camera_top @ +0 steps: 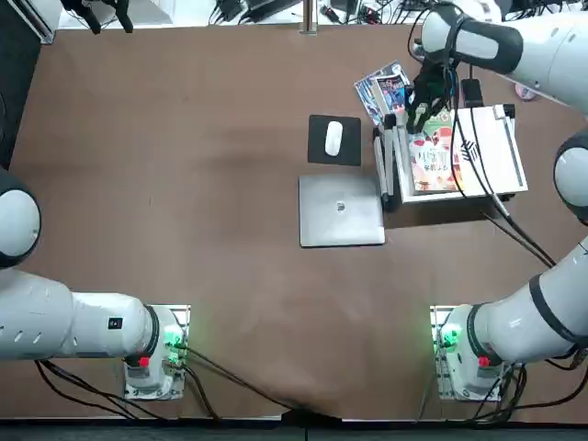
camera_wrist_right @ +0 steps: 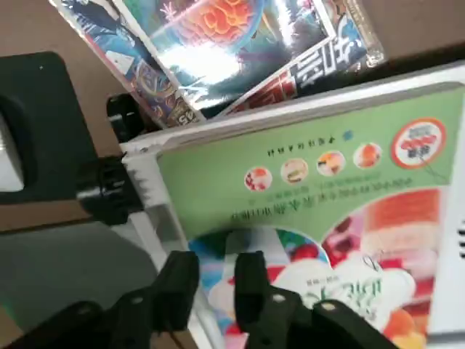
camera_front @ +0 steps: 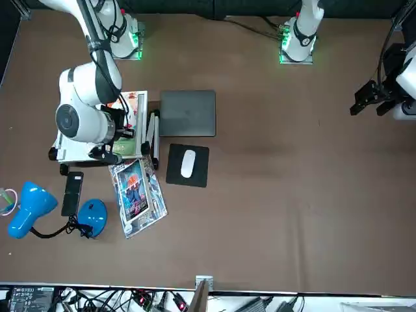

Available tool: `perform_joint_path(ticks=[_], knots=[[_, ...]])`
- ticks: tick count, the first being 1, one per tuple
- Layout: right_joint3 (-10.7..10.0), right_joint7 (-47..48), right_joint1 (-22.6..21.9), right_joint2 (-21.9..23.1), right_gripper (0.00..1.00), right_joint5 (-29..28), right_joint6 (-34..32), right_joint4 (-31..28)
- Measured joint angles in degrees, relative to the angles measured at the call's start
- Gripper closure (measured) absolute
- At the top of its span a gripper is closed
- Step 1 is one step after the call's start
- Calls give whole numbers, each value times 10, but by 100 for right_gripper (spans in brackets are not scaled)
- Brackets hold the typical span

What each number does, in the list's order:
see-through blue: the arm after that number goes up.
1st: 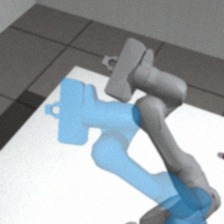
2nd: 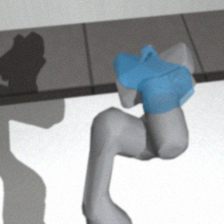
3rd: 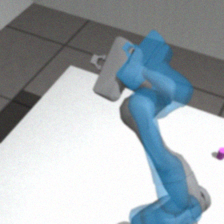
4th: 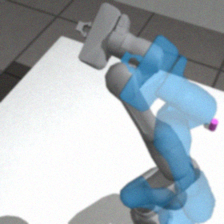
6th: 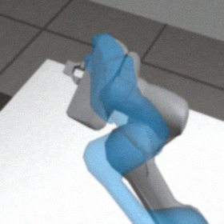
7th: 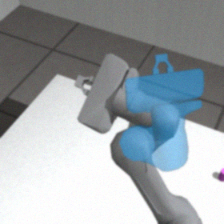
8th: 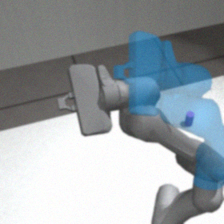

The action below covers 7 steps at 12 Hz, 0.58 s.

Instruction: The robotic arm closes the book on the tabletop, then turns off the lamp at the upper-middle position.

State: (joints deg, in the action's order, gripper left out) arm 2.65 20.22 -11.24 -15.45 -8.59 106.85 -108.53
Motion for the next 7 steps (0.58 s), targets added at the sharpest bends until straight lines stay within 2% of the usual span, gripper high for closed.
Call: perform_joint_path(ticks=[3,6,7], knots=[[-5,1,0,6,36,0,-51,40],[-9,1,3,10,1,0,-64,65],[-11,1,5,10,0,5,-64,70]])
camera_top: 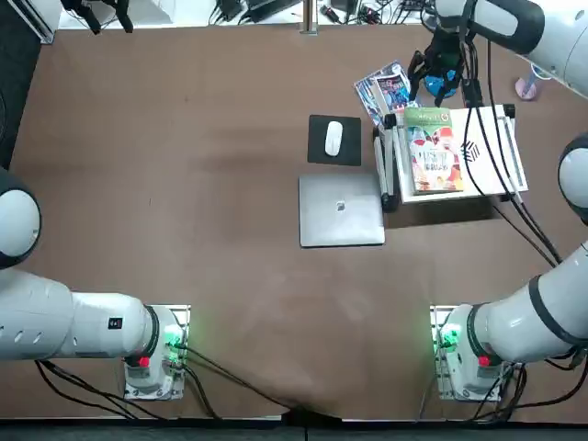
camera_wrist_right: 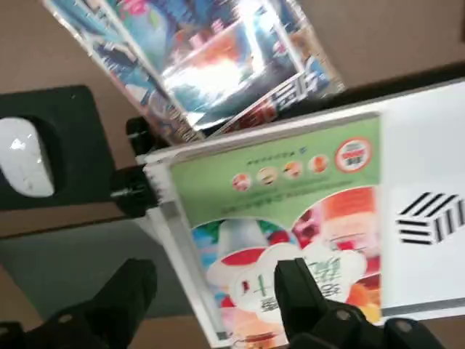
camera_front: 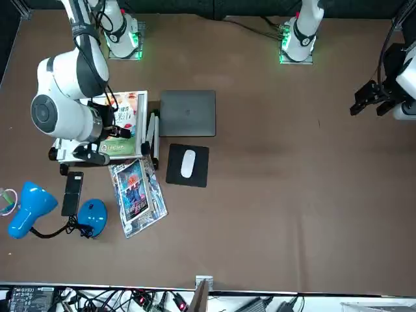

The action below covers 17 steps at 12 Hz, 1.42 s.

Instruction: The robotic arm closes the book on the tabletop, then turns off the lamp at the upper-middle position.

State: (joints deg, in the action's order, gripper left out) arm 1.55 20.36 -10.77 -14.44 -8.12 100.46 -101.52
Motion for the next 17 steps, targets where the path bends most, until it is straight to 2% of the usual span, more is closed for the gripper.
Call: perform_joint_path(ticks=[7,10,12,14,17], knots=[[-11,4,9,17,0,70,36,12],[-12,5,15,30,0,83,83,-6],[-12,6,15,50,0,90,118,-39],[-12,17,15,82,0,111,169,-95],[-12,24,15,121,0,126,199,-150]])
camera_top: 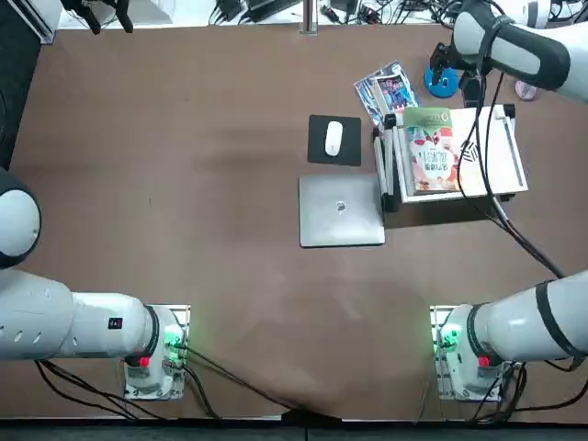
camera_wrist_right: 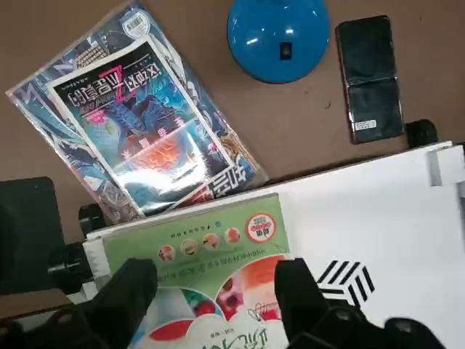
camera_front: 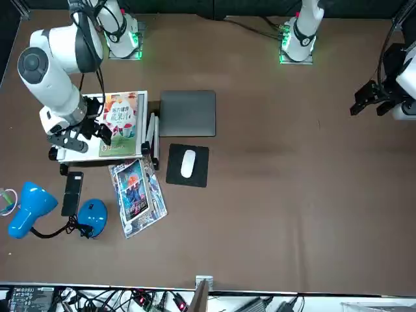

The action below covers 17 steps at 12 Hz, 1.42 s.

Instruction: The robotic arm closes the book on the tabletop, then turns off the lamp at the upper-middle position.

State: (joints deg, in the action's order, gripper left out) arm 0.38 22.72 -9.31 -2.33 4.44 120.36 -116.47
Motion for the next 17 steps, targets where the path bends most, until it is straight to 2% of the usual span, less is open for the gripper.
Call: perform_joint_path(ticks=[5,8,10,11,14,15,17], knots=[[0,0,0,-4,0,20,48,-15],[0,0,0,-25,4,62,80,-8],[0,2,0,-43,28,90,83,4],[1,21,-1,-62,55,112,85,18],[2,88,-5,-102,93,157,87,62],[2,115,-8,-118,98,173,86,79],[3,167,-16,-145,99,208,86,102]])
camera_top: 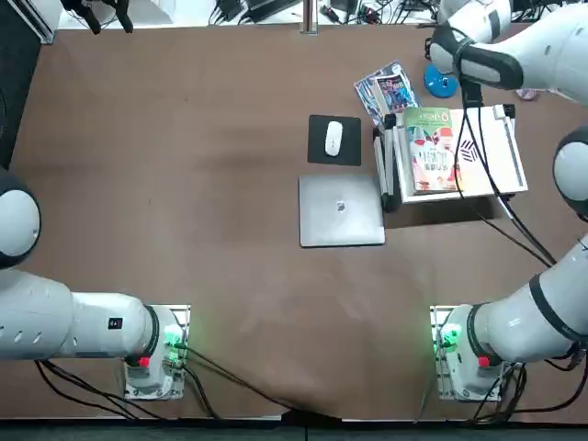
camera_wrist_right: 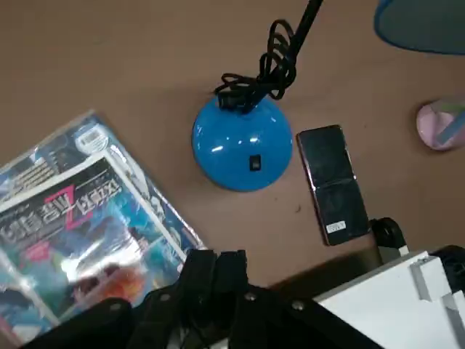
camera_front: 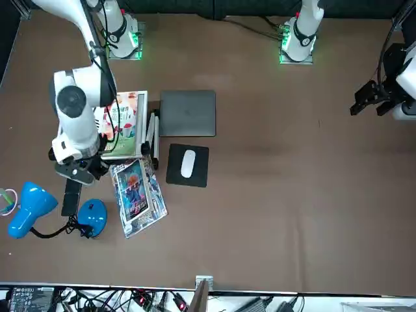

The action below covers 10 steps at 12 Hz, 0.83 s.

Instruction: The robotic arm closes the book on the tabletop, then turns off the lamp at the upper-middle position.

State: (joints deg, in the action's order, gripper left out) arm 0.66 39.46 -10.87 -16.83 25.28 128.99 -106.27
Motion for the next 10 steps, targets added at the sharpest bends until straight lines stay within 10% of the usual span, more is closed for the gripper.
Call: perform_joint_path(ticks=[10], knots=[[-1,185,-20,-60,99,130,-4,29]])
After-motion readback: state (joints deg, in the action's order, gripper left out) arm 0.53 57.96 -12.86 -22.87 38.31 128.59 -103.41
